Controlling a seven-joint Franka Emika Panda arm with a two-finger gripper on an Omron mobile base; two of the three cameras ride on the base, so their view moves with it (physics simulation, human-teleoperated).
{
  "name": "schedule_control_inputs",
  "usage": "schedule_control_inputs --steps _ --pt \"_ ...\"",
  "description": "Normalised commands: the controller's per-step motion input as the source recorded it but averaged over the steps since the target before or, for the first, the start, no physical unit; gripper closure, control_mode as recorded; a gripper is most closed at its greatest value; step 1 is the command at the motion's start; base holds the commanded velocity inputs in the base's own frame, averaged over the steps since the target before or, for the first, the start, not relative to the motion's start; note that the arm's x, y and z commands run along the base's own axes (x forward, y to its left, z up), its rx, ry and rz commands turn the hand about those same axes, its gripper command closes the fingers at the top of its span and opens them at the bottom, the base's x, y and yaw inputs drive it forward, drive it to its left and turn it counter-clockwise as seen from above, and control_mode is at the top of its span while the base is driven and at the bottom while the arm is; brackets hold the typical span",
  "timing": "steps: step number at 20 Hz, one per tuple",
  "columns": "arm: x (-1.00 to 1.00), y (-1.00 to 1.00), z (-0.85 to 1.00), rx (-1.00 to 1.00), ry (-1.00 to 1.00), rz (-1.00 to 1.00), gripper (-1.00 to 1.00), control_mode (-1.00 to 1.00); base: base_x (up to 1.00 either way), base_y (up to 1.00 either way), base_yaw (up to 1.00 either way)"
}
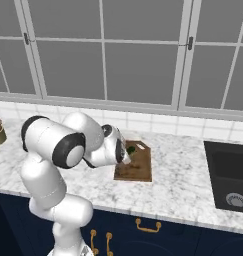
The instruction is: Pick up the sponge from the counter and clean the cutting board by briefly scrubbing or pressing down on the cutting board. Once finished, release the sponge.
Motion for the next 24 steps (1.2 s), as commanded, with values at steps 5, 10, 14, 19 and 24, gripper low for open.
schedule_control_inputs --steps 5,10,14,19,24 --pt "-0.11 -1.0 0.59 0.26 0.42 -0.07 -1.0 -1.0 0.0 0.0 0.0" --pt "-0.07 -1.0 1.0 0.35 0.08 -0.02 -1.0 -1.0 0.0 0.0 0.0" --pt "-0.06 -0.96 1.0 0.27 0.09 0.0 -1.0 -1.0 0.0 0.0 0.0" --pt "-0.84 -0.08 0.81 -0.02 0.03 0.03 -1.0 -1.0 0.0 0.0 0.0" --pt "-1.0 0.99 0.09 -0.42 -0.03 0.18 -1.0 -1.0 0.0 0.0 0.0"
